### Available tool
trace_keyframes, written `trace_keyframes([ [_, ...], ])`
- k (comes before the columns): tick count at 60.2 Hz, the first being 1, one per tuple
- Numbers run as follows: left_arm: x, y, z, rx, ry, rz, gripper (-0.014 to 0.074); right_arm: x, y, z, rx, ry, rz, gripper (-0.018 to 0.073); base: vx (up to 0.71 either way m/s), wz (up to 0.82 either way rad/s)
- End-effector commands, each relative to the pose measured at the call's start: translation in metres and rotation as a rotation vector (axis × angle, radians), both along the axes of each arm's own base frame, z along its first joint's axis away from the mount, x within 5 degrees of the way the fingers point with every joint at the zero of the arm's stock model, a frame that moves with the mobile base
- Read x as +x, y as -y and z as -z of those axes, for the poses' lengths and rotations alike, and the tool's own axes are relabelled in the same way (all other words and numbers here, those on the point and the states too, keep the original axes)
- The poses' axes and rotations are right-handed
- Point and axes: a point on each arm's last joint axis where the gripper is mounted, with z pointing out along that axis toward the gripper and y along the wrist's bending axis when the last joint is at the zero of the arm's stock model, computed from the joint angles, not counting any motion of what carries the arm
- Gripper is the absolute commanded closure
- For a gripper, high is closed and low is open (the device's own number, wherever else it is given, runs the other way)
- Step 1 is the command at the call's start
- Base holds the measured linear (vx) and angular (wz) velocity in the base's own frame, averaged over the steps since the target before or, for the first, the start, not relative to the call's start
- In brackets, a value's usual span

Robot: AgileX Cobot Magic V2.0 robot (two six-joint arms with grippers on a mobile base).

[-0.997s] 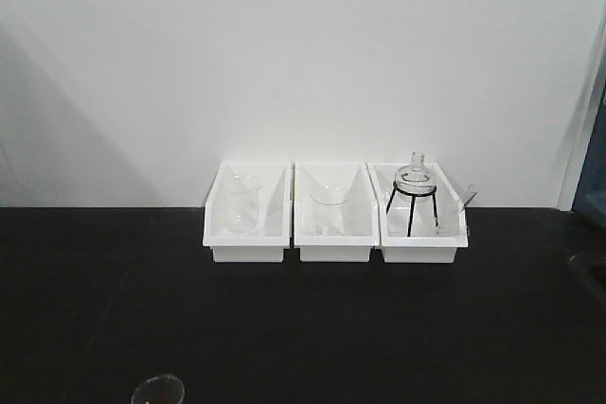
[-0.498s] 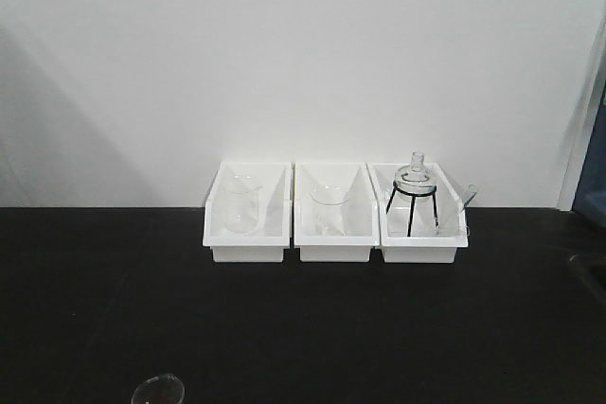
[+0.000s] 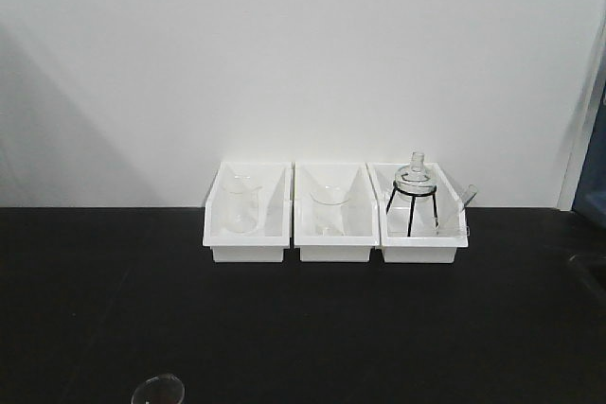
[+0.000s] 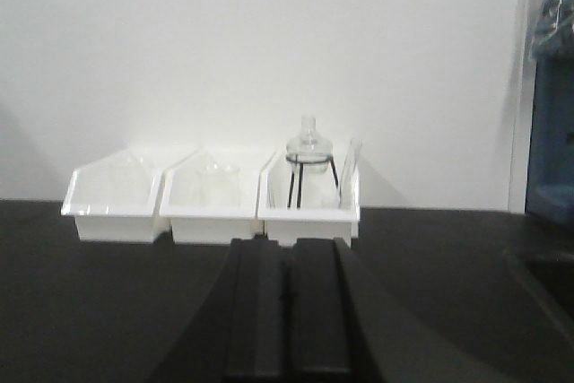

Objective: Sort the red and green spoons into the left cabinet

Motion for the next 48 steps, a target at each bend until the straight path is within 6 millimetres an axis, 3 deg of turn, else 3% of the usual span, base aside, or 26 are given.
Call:
trace_keyframes([
  [1, -0.004, -0.001, -0.018, -0.021, 0.172, -0.006, 0.0594, -0.005, -0.001, -0.016, 0.034, 0.193, -0.018, 0.0565, 0.00, 0.00],
  [11, -0.014, -0.001, -0.056, -0.080, 0.269, 0.010, 0.0594, -0.014, 0.000, -0.048, 0.150, 0.289, -0.052, 0.0565, 0.00, 0.00],
  [23, -0.016, 0.000, -0.128, 0.007, 0.215, 0.005, 0.0594, -0.032, 0.003, -0.128, 0.123, 0.314, -0.032, 0.0565, 0.00, 0.00],
  [32, 0.018, 0.002, -0.183, 0.064, 0.069, 0.009, 0.0594, -0.012, 0.004, -0.178, 0.033, 0.182, 0.023, 0.0565, 0.00, 0.00],
  [38, 0.051, 0.005, -0.201, 0.100, -0.063, 0.020, 0.0594, 0.013, 0.002, -0.198, 0.021, 0.079, 0.039, 0.0565, 0.00, 0.00],
  [48, 0.100, 0.008, -0.201, 0.165, -0.291, 0.045, 0.0594, 0.053, -0.001, -0.204, 0.002, -0.081, 0.054, 0.0565, 0.00, 0.00],
])
